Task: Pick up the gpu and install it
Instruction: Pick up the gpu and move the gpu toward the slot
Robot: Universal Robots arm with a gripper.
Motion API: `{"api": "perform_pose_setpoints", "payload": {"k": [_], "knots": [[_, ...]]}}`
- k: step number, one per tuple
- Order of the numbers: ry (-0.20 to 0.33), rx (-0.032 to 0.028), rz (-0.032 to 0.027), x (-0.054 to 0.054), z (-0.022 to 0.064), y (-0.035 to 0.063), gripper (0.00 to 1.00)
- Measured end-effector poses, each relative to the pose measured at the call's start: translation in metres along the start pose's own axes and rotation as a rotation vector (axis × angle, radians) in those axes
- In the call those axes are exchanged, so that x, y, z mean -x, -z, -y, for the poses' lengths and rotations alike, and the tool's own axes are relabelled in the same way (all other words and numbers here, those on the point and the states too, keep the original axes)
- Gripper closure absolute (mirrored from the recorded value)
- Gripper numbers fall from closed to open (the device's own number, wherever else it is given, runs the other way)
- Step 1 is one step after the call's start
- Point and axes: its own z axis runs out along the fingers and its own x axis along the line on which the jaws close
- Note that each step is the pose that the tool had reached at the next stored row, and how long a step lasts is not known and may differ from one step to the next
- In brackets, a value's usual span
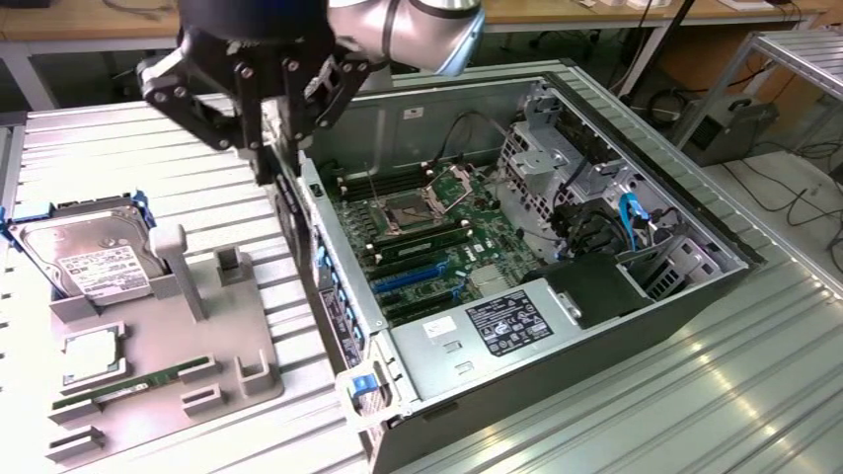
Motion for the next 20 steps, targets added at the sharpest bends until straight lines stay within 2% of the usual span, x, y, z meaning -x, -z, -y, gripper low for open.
{"api": "perform_pose_setpoints", "payload": {"k": [4,6,11,15,17,18,19,20], "knots": [[0.0,0.0055,-0.0043,0.022,0.0025,0.0236,0.74],[0.0,0.0064,-0.0087,0.033,0.003,0.0288,0.74],[-0.001,0.0072,-0.0194,0.056,0.0044,0.0309,0.74],[-0.002,0.0083,-0.0284,0.081,0.006,0.0305,0.74],[-0.002,0.0085,-0.0328,0.09,0.0066,0.0303,0.74],[-0.002,0.0087,-0.0356,0.094,0.0069,0.0303,0.74],[-0.004,0.0095,-0.0466,0.11,0.0079,0.0294,0.74],[-0.004,0.01,-0.0551,0.121,0.0088,0.0275,0.74]]}}
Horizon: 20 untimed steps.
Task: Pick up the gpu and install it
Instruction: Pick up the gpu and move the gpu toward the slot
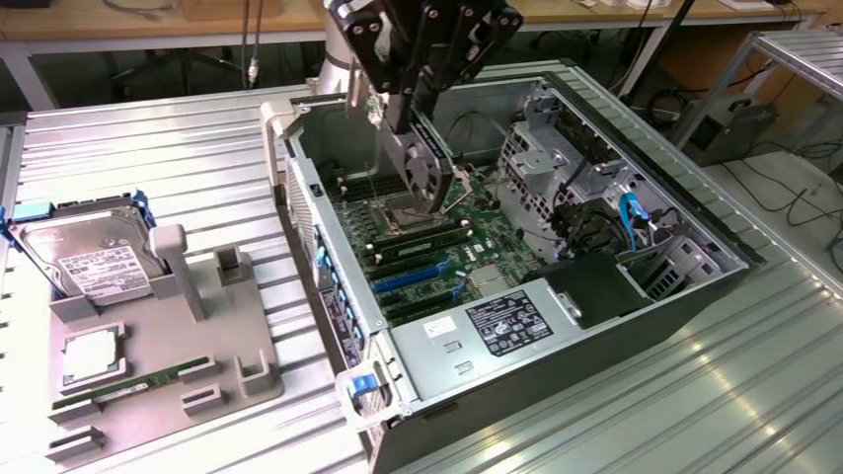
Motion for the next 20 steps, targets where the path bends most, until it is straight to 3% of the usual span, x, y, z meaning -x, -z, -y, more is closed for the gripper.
{"api": "perform_pose_setpoints", "payload": {"k": [2,4,12,20], "knots": [[-0.001,0.0006,-0.0091,0.015,0.0013,-0.0032,0.74],[-0.001,0.0007,-0.0143,0.029,0.0026,-0.0072,0.74],[-0.004,0.001,-0.0157,0.074,0.005,-0.0234,0.74],[-0.04,0.0024,-0.0135,0.086,0.0025,-0.0442,0.74]]}}
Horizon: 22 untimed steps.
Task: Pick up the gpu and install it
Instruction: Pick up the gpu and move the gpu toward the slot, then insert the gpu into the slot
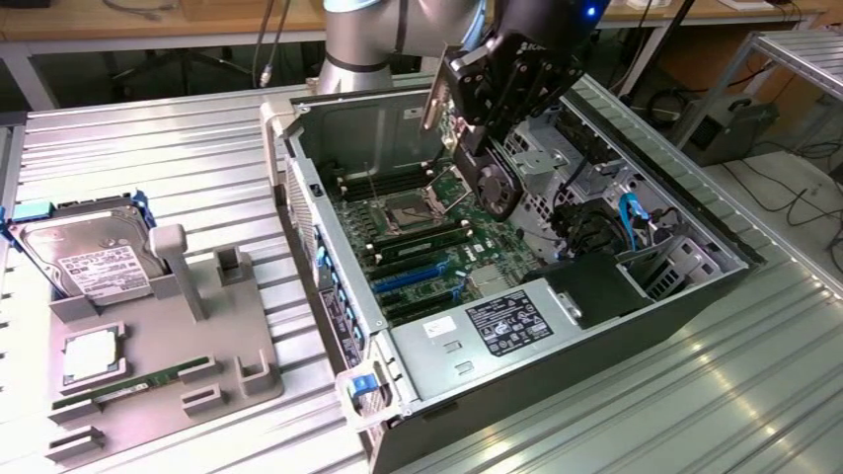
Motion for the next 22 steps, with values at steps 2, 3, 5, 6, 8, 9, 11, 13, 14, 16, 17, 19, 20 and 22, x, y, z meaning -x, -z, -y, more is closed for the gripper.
{"api": "perform_pose_setpoints", "payload": {"k": [2,3,5,6,8,9,11,13,14,16,17,19,20,22], "knots": [[0.0,-0.0002,-0.0004,0.0008,0.0001,-0.0004,0.74],[0.0,-0.0003,-0.0005,0.0008,0.0001,-0.0004,0.74],[0.0,-0.0003,-0.0005,0.0008,0.0001,-0.0004,0.74],[0.0,-0.0003,-0.0005,0.0008,0.0001,-0.0004,0.74],[0.0,-0.0002,-0.0005,0.0008,0.0001,-0.0005,0.74],[0.0,-0.0002,-0.0005,0.0008,0.0001,-0.0004,0.74],[0.0,-0.0002,-0.0005,0.0008,0.0001,-0.0004,0.74],[0.0,-0.0002,-0.0005,0.0008,0.0001,-0.0005,0.74],[0.0,-0.0002,-0.0005,0.0008,0.0001,-0.0005,0.74],[0.0,-0.0003,-0.0005,0.0008,0.0001,-0.0004,0.74],[0.0,-0.0003,-0.0005,0.0008,0.0001,-0.0004,0.74],[0.023,-0.0012,-0.0025,0.0008,0.0001,-0.0006,0.74],[0.046,-0.0025,-0.0047,0.0008,0.0001,-0.0006,0.74],[0.091,-0.0049,-0.009,0.0008,0.0001,-0.0008,0.74]]}}
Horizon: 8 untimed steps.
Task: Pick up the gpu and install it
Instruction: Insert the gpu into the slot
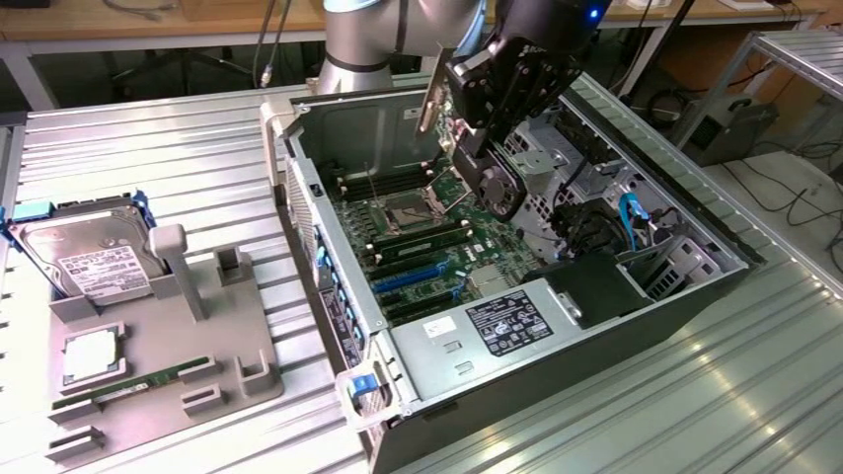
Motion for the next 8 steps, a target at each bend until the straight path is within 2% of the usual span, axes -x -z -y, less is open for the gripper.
{"api": "perform_pose_setpoints", "payload": {"k": [8], "knots": [[0.145,-0.0078,-0.0127,0.0,0.0001,-0.0006,0.74]]}}
